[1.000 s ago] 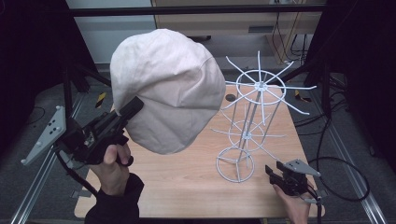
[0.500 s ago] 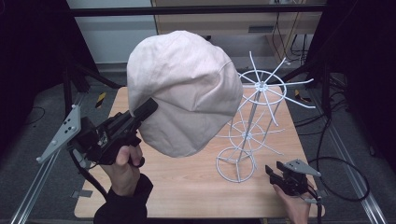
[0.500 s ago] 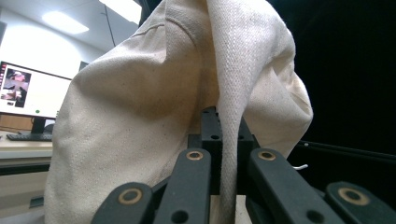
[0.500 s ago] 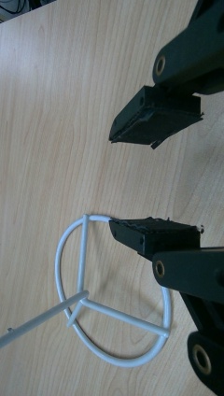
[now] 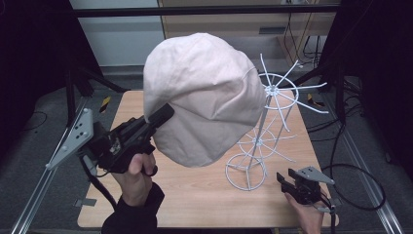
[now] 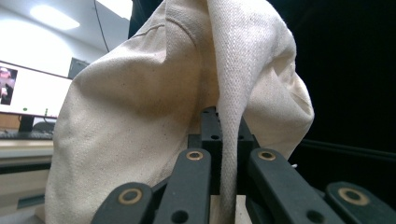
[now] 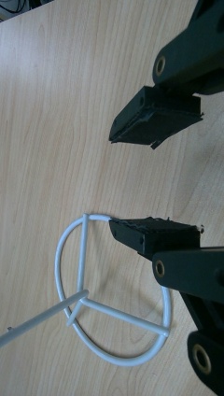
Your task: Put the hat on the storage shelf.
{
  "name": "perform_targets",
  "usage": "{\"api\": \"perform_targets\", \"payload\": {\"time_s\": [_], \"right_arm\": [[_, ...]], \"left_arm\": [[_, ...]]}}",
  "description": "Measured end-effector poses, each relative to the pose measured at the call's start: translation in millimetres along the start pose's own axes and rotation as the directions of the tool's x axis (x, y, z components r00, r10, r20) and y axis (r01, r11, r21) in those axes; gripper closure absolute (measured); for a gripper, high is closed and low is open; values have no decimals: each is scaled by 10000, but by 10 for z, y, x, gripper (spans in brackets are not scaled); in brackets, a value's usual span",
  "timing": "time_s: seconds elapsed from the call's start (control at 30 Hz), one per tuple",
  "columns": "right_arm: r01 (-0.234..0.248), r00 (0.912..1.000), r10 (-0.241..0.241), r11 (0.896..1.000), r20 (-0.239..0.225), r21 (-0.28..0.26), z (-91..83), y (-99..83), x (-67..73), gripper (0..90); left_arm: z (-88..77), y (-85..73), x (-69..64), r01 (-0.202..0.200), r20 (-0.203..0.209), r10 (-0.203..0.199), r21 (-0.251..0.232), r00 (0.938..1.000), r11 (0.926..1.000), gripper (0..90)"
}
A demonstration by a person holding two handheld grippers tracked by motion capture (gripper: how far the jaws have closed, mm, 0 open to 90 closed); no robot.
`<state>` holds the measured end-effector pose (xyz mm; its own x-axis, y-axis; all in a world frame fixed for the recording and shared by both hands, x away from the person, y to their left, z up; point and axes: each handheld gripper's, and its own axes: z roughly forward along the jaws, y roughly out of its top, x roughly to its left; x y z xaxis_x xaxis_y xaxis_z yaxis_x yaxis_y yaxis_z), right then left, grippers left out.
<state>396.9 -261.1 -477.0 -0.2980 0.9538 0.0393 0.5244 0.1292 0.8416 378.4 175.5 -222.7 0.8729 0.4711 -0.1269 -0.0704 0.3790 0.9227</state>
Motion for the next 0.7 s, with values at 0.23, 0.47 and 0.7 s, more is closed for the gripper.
{"api": "perform_targets", "payload": {"time_s": [0.23,0.47,0.7], "right_arm": [[24,10000,-24,10000,-9,-26,-1,-2,-12,513],[18,10000,-18,10000,-29,-16,4,-2,-12,513],[24,10000,-24,10000,-23,-15,3,-3,-12,514]], "left_arm": [[101,-170,72,74,-107,-67,669,9999,9977,884],[121,-341,135,125,-257,-94,1237,9996,9922,884],[119,-497,218,399,-240,-363,1708,9991,9845,884]]}}
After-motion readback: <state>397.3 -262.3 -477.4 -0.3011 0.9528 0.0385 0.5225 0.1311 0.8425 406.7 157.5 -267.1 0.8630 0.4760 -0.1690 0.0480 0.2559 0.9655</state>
